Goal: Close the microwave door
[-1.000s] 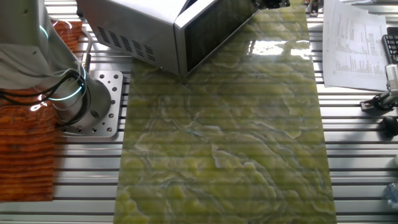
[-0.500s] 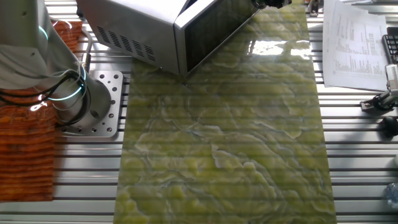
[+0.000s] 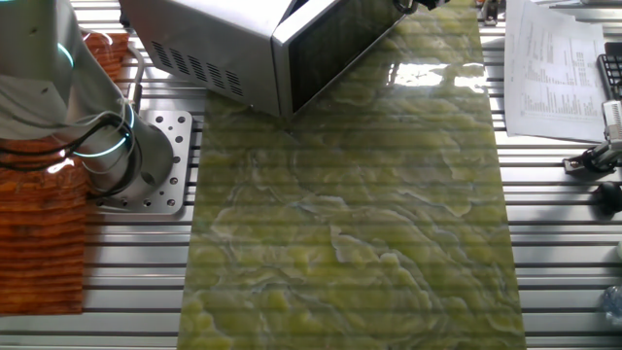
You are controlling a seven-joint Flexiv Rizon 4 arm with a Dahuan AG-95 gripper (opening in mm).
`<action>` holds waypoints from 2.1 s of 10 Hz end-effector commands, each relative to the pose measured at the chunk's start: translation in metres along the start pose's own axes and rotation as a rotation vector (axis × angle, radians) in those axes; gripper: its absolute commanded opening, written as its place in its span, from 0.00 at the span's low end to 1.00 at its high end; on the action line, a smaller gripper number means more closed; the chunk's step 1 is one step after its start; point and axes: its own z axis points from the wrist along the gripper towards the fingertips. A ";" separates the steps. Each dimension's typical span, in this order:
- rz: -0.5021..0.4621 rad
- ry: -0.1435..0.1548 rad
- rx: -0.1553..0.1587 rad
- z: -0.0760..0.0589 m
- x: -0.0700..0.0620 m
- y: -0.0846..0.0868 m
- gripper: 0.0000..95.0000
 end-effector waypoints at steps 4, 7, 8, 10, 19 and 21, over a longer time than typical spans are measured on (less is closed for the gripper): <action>0.098 0.005 0.027 0.014 0.011 0.041 0.00; 0.178 0.013 0.028 0.018 0.009 0.042 0.00; 0.195 0.013 0.033 0.017 0.009 0.042 0.00; 0.203 0.003 0.044 0.014 0.004 0.029 0.00; 0.292 -0.017 0.061 0.012 0.003 0.025 0.00; 0.309 -0.013 0.142 0.012 0.003 0.025 0.00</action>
